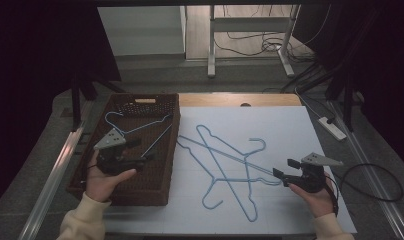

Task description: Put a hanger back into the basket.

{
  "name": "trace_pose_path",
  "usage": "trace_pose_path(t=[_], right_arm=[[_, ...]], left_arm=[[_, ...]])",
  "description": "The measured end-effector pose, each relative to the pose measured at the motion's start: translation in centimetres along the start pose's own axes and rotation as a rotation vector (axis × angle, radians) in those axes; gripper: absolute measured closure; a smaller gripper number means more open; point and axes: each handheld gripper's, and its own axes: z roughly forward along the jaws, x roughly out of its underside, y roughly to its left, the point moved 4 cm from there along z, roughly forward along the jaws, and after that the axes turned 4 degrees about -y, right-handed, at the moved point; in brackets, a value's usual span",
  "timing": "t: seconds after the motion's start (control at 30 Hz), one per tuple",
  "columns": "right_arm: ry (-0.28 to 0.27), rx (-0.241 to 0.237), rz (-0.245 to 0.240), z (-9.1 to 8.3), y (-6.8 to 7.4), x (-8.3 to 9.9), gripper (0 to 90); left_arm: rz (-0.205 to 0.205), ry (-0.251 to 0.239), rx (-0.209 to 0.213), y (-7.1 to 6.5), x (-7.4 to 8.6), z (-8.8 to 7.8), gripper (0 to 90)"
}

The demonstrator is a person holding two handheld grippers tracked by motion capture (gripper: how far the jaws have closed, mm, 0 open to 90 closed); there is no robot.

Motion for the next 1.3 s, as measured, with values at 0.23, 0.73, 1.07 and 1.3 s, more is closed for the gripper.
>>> trace_pose_path(t=[0.23, 0.73, 1.07, 1.3], right_arm=[[-0.004, -0.002, 0.001, -0.1, 0.0, 0.0, 25.8], [-0.008, -0.005, -0.002, -0.1, 0.3, -0.1, 26.1], [0.000, -0.002, -0.008, 0.1, 0.5, -0.1, 26.1], [0.016, 0.008, -0.011, 0.3, 0.4, 0.0, 26.4]], left_arm=[[0.050, 0.016, 0.029, -2.3, 0.1, 1.7, 25.9], [0.047, 0.017, 0.057, -3.1, 0.8, 2.0, 25.8], [0.051, 0.024, 0.062, -3.3, 1.2, 2.0, 26.0], [0.061, 0.029, 0.073, -3.8, 1.3, 2.2, 26.2]])
